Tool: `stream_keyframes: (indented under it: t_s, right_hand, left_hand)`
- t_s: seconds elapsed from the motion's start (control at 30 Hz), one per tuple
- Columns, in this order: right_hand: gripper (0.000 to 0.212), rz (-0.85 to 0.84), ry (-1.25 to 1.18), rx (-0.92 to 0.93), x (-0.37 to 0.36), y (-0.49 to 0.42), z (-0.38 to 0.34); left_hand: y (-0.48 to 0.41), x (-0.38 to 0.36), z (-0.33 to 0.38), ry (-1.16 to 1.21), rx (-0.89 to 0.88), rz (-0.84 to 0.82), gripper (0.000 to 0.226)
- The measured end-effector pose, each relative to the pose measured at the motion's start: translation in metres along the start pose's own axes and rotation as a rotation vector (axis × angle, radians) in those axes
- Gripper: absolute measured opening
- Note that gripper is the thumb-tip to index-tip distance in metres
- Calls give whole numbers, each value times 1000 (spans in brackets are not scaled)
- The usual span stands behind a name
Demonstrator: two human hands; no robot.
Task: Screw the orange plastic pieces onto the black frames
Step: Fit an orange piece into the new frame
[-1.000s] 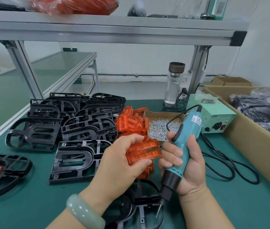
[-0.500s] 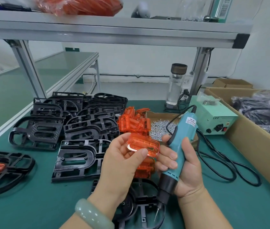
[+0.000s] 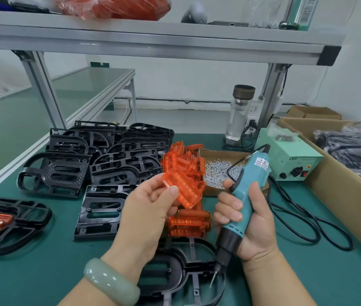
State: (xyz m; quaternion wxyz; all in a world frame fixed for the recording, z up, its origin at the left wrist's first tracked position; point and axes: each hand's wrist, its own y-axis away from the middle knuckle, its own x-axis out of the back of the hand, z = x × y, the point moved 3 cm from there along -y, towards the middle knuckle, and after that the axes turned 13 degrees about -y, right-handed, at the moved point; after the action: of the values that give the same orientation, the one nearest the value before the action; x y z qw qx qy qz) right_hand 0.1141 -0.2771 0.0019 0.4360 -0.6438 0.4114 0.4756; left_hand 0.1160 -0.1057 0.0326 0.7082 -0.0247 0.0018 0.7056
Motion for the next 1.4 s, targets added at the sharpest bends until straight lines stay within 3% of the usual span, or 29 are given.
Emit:
stream_keyframes:
  t_s: [0.17,0.4,0.57,0.87,1.13,1.4]
  right_hand:
    - [46,35,-32,59,1,1,-5]
    - [54,88,37,58,0,0,0]
    - [58,97,66,38,-1,0,2]
    - [56,85,64,14,0,0,2]
    - [56,79,71,9,0,1,2]
    - [57,85,74,16,-1,1,2]
  left_hand:
    - [-6,20,9,-155,-17,-9,19]
    - [-3,33,29,-575,-175,-159,42]
    - [-2,34,30,-1226,-287,-335,21]
    - [18,36,6,-1474,-215,-618,8]
    - [30,33,-4,-1622,-412,-446,20]
    - [42,36,-16,-1560,-509,-257,18]
